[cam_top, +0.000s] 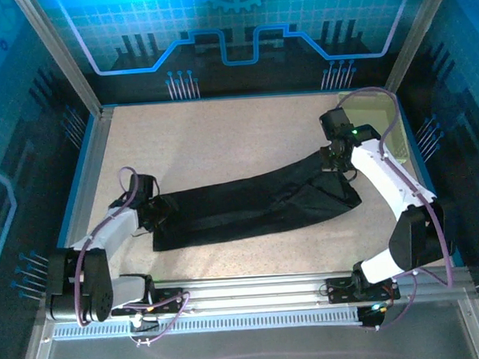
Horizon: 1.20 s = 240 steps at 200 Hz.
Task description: Fold the inside-out t-shirt
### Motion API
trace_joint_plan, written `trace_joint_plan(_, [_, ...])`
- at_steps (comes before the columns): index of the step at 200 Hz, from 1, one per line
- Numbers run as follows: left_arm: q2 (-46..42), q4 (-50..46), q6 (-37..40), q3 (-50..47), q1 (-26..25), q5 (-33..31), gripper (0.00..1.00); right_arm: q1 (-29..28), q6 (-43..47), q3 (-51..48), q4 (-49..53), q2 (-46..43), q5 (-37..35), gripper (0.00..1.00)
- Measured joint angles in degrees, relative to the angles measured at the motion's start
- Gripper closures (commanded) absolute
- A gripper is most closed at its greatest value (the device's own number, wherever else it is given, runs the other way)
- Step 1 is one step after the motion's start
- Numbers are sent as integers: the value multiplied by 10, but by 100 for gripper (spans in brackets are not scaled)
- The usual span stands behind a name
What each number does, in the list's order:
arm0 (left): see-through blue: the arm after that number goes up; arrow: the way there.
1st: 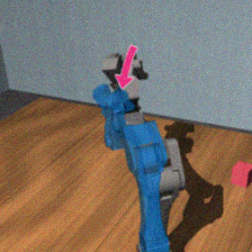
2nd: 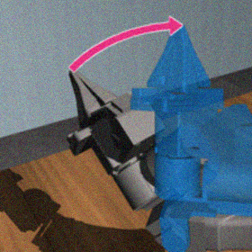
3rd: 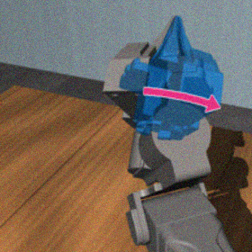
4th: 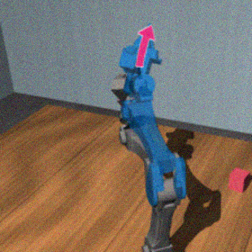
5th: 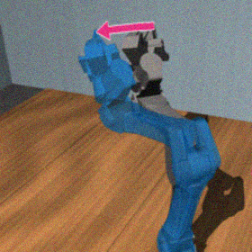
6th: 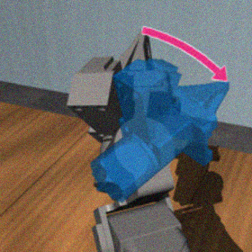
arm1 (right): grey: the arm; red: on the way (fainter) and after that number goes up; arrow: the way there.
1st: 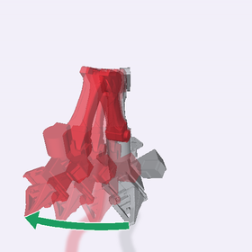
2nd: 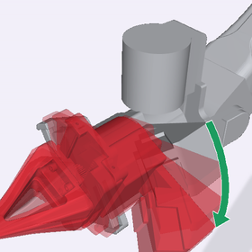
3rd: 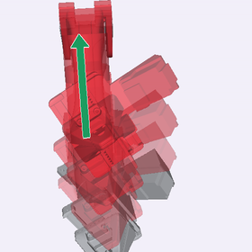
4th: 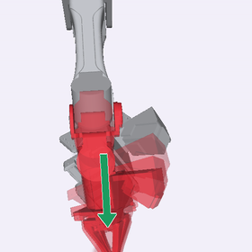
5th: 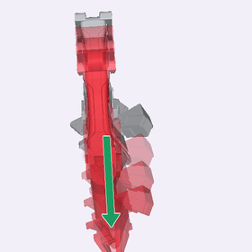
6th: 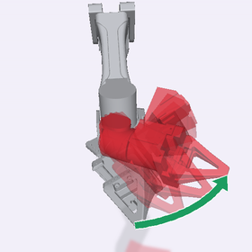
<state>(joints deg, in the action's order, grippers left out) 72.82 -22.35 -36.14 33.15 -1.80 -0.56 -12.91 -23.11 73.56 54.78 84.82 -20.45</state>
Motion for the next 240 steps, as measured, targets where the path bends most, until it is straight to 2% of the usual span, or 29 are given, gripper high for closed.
trace_joint_plan(48, [15,6,-28,1,-76,-12,44,-5,8,39,38,26,-38,100])
trace_joint_plan(115, [9,12,-102,-7,-250,-22,45,-40,16,112,91,63,-83,100])
trace_joint_plan(134, [8,10,-114,-6,-281,-22,44,-58,16,136,103,69,-91,100])
trace_joint_plan(167, [-55,-26,-119,-6,-275,-50,39,-99,16,169,128,83,-104,100])
trace_joint_plan(193, [-119,-59,-113,3,-227,-71,38,-123,15,183,144,103,-117,100])
trace_joint_plan(216, [-123,-72,-103,3,-179,-74,41,-139,13,189,153,120,-122,100])
trace_joint_plan(240, [-101,-72,-103,-3,-171,-67,45,-153,9,198,163,126,-122,100])
